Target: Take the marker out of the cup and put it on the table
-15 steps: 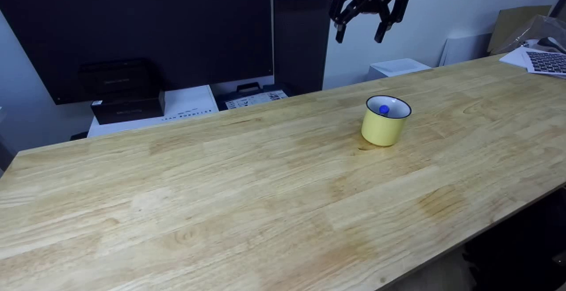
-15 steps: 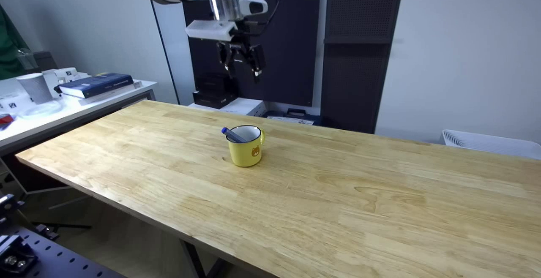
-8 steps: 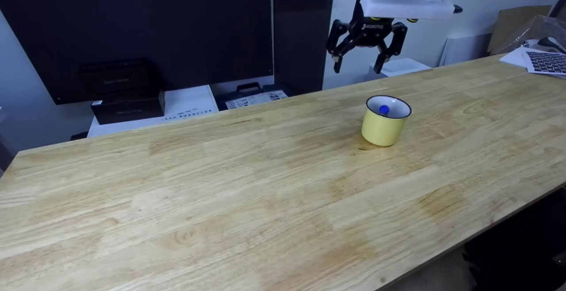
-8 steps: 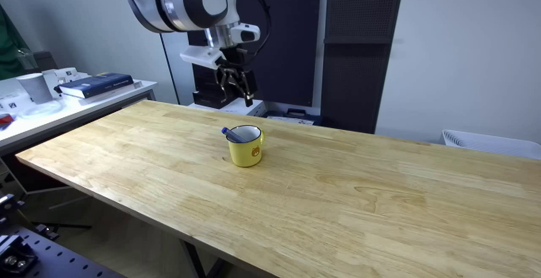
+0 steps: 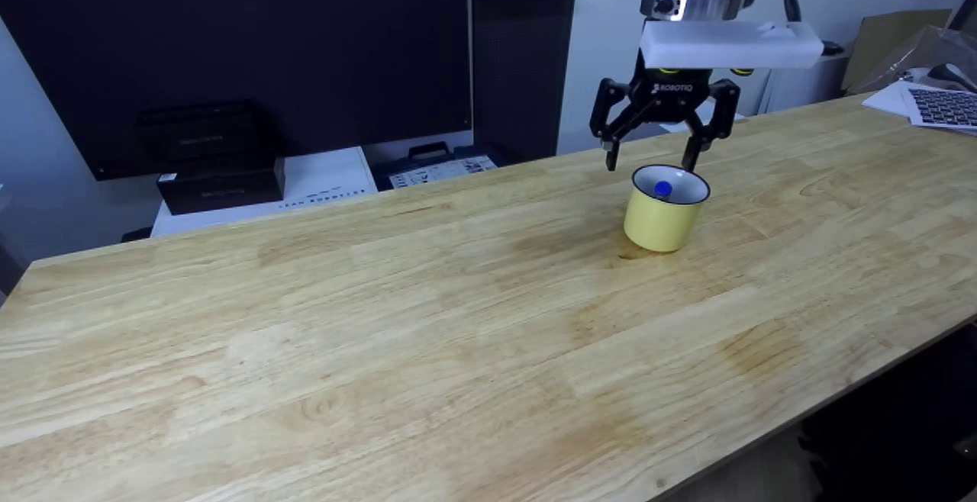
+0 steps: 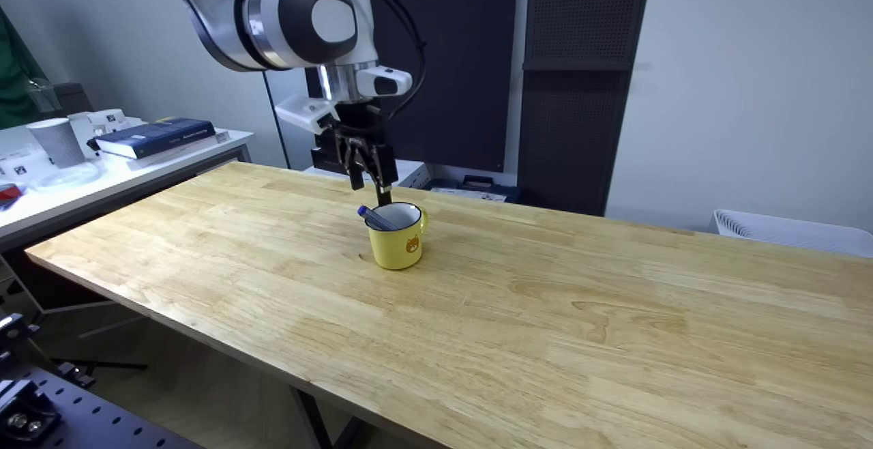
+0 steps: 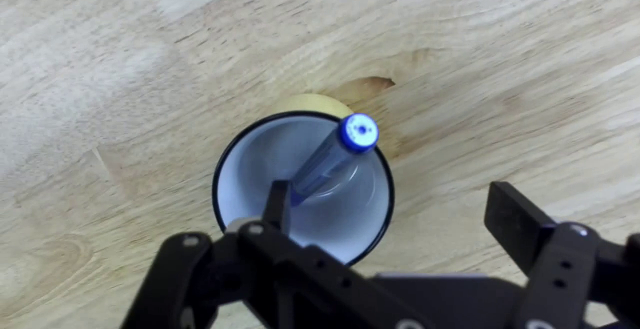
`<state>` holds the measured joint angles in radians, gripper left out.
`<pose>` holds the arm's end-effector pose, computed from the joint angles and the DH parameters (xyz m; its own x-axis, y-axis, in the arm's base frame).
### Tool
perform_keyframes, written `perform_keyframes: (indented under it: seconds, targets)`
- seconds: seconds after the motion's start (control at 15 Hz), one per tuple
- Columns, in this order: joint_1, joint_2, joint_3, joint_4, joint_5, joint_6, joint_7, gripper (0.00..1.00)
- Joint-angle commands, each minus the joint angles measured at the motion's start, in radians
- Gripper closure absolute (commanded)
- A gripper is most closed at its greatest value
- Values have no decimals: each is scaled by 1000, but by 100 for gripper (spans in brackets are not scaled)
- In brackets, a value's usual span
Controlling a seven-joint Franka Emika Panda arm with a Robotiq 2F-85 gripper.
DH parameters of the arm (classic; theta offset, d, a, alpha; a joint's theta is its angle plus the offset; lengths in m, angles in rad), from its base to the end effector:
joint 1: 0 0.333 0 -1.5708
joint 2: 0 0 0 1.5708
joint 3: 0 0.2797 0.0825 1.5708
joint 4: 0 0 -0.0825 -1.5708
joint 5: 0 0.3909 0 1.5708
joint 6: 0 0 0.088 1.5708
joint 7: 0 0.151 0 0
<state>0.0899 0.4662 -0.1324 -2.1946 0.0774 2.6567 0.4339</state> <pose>0.5409 -0.0306 0.0883 0.8624 -0.5062 0.0118 -0.5063 -0.8621 0.0201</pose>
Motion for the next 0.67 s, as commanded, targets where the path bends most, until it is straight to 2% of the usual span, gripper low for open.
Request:
perform_keyframes:
  seconds: [0.0,0.6]
  targets:
    - [0,-5,0,-2,-2,-5,4,0]
    - [3,-9,-14,-47,1,7,19,0]
